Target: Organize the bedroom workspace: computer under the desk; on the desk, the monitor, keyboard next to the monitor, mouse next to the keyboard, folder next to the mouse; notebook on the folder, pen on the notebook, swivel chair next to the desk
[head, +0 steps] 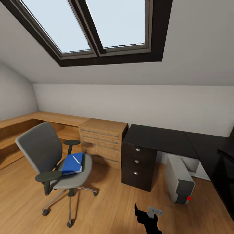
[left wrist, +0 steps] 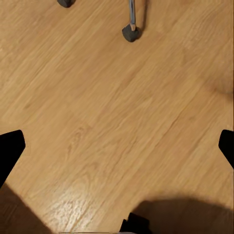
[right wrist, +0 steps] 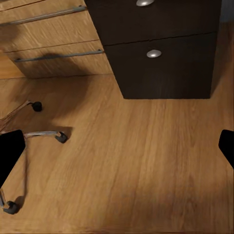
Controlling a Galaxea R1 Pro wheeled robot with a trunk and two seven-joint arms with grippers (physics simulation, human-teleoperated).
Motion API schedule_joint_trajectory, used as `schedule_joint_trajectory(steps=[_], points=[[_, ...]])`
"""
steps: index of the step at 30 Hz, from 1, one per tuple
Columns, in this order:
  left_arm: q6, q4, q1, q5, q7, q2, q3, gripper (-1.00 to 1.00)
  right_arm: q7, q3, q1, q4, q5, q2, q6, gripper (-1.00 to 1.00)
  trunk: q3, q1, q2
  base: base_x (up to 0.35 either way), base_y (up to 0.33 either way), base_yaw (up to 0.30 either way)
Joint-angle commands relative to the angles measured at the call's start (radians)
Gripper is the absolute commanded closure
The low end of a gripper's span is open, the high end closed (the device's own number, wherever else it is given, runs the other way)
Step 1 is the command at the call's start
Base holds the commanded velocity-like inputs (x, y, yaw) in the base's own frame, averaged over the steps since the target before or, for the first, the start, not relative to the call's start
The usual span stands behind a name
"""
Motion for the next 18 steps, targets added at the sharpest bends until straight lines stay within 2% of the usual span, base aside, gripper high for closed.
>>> schedule_joint_trajectory(steps=[1, 3, 8, 10, 18], points=[[-0.036, 0.030, 0.000, 0.004, -0.001, 0.003, 0.002, -1.00, 0.010, -0.008, 0.001, 0.002, 0.003, 0.000, -0.003, -1.00, 0.002, -0.004, 0.007, 0.000, 0.000, -0.006], [-0.046, 0.029, 0.000, 0.008, 0.002, -0.008, 0.007, -1.00, 0.004, -0.011, 0.012, -0.009, 0.013, -0.012, -0.005, -1.00, 0.002, -0.004, 0.006, 0.000, 0.000, 0.000], [-0.042, 0.019, 0.000, 0.007, 0.002, -0.011, 0.007, -1.00, 0.003, -0.009, 0.031, -0.004, 0.013, -0.011, -0.003, -1.00, 0.002, -0.004, 0.006, 0.000, 0.000, 0.000], [-0.037, 0.018, 0.000, 0.007, 0.001, -0.009, 0.007, -1.00, 0.005, -0.009, 0.042, -0.002, 0.014, -0.020, -0.004, -1.00, 0.002, -0.004, 0.006, 0.000, 0.000, 0.000], [-0.033, 0.018, 0.000, 0.006, 0.001, -0.006, 0.006, -1.00, 0.011, -0.007, 0.057, 0.000, 0.017, -0.037, -0.005, -1.00, 0.027, -0.034, 0.062, 0.000, 0.000, 0.000]])
